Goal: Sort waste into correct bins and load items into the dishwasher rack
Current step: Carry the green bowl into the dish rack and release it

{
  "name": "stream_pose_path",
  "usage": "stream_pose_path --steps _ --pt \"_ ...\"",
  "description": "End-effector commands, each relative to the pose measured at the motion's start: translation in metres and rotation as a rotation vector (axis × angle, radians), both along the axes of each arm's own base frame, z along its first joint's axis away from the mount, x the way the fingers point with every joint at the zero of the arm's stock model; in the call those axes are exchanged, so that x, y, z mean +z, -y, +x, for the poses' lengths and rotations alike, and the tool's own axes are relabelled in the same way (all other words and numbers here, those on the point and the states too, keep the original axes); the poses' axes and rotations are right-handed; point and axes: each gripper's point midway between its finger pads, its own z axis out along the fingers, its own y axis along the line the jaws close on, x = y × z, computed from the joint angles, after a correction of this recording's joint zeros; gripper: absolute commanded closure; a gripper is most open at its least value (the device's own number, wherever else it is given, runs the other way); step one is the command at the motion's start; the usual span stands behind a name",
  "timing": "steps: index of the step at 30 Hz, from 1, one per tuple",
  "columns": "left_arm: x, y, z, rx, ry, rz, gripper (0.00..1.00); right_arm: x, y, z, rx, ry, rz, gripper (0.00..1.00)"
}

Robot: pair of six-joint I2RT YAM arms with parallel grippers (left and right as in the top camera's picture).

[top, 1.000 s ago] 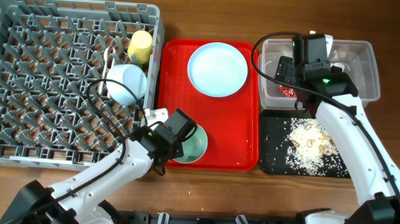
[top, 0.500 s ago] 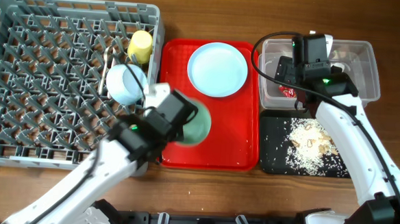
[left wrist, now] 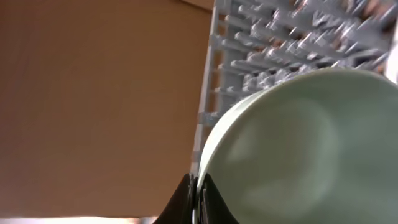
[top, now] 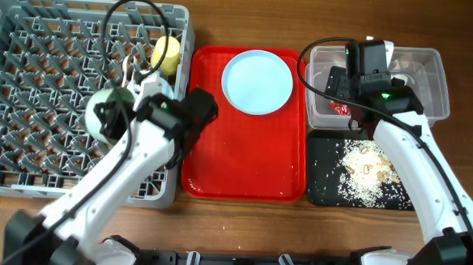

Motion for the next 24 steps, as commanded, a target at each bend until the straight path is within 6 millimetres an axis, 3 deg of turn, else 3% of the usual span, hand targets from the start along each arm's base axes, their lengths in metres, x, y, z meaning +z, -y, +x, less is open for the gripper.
stream_pose_path --steps 1,7,12,20,24 --pt "0.0 0.0 0.008 -0.03 -0.106 0.127 0.96 -0.005 0.003 0.0 -0.001 -0.014 -0.015 0.0" --pt "-0.038 0.007 -0.011 0.077 -0.06 -0.146 0.96 -0.005 0.003 0.0 -0.001 -0.014 -0.015 0.0" --pt "-0.054 0.005 -0.016 0.058 -0.081 -0.104 0.96 -0.005 0.003 0.0 -0.002 -0.013 -0.015 0.0" --pt "-0.052 0.015 -0.013 -0.001 -0.096 -0.063 0.96 -0.005 0.003 0.0 -0.001 -0.014 -0.015 0.0" --pt "-0.031 0.013 -0.007 -0.05 -0.061 0.061 0.96 -0.005 0.003 0.0 -0.001 -0.014 -0.015 0.0"
